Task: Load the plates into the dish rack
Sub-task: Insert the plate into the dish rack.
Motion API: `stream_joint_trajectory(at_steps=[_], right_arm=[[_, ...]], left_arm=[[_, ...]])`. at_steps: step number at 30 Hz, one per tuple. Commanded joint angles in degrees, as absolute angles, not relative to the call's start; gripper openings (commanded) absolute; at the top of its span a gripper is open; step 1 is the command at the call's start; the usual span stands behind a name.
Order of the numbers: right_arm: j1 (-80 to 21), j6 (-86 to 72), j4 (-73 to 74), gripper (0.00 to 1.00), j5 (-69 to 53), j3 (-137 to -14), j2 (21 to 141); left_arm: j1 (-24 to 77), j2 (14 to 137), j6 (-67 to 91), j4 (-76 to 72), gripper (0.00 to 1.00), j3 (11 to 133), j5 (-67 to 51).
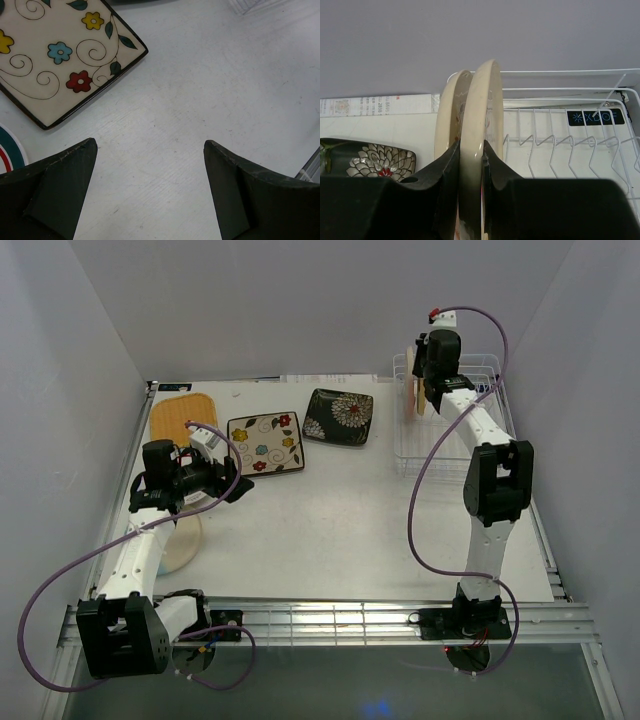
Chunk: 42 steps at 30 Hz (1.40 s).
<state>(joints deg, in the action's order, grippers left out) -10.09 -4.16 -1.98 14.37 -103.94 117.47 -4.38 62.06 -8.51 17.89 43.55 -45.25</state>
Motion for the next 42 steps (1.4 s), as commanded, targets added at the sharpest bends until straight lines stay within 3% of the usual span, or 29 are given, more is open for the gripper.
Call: stream_joint_trajectory(at_steps=[1,12,18,27,42], right_arm=[[-9.84,-2.99,-11.69,0.08,14.77,-108.72,117.07],[-9.84,-3.34,-12.13,0.08,14.50,-109.07,119.09],[-9.84,-4.04,-12.13,0.26,13.80,-109.07,119.71],[-9.84,-4.83,-12.30,0.37,13.36,-107.67,118.39],[-9.93,-8.43,-9.68,0.40,12.22,-103.80,110.66]], left_arm=[[-4.48,60.21,-8.70,16.96,0.98,43.15,-45.26],[-4.48,59.85,-8.70,16.88,0.98,43.07,-45.26],[-4.48,59.77,-8.70,16.88,0.98,42.89,-45.35],[-4.48,59.68,-8.79,16.96,0.98,42.89,-45.53],[-4.40,59.76,-8.96,17.14,0.98,43.15,-45.09]])
